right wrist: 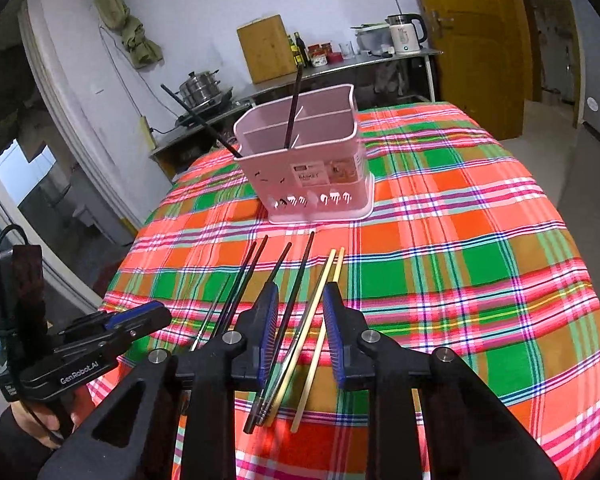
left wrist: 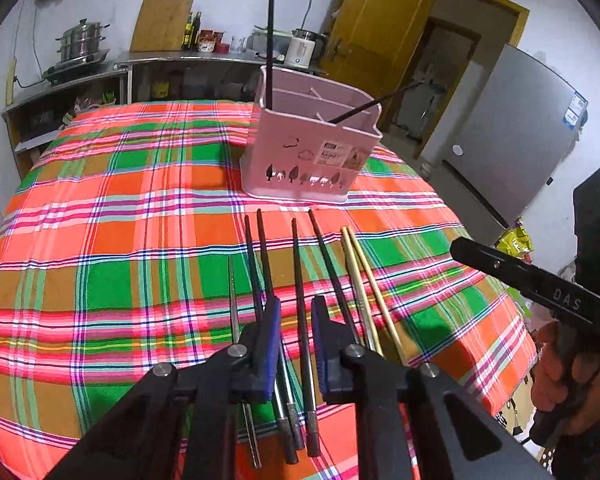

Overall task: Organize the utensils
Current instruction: 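Move both open tools back down to the remaining chopsticks, then close the left tool on a black chopstick while the right tool grasps another black chopstick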

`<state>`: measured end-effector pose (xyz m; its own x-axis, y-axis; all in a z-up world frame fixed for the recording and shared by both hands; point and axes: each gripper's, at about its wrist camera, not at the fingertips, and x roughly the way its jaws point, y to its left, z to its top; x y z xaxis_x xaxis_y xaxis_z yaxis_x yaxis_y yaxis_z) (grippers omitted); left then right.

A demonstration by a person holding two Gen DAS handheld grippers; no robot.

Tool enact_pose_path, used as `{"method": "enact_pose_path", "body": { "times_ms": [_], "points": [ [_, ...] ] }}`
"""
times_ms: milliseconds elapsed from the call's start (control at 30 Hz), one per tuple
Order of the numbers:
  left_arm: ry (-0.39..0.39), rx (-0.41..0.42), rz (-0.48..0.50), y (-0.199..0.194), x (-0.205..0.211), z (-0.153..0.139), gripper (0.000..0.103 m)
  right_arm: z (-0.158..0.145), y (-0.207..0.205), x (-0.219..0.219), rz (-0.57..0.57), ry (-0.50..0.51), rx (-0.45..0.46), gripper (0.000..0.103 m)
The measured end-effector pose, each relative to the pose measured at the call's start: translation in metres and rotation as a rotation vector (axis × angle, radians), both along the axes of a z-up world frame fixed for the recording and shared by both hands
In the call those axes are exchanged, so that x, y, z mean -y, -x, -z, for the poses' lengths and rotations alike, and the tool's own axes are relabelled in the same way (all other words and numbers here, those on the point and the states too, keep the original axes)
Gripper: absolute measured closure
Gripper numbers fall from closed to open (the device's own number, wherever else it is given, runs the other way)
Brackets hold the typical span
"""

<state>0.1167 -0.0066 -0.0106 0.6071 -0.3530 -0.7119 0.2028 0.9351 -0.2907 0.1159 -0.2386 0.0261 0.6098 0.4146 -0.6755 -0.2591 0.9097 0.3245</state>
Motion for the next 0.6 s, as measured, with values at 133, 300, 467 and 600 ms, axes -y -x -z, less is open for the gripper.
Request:
{"method": "enact_pose_path", "body": {
  "times_ms": [133,300,467,600],
  "points": [
    [-0.008,-0.025,-0.024,-0.01,-0.002,0.009,0.087,0.009,-0.006,-0.006,-0.016,0.01,-0.021,0.079],
    [0.005,-0.052,-0.043,-0.023,-0.006,0.017,0.087,0.018,-0.013,-0.011,-0.027,0.012,-0.041,0.08],
    [0.009,-0.07,-0.048,-0.041,-0.007,0.024,0.087,0.029,-0.027,-0.019,-0.039,0.02,-0.058,0.08],
    [0.014,-0.088,-0.058,-0.058,-0.009,0.032,0.087,0.037,-0.037,-0.029,-0.049,0.023,-0.074,0.08]
  ]
}}
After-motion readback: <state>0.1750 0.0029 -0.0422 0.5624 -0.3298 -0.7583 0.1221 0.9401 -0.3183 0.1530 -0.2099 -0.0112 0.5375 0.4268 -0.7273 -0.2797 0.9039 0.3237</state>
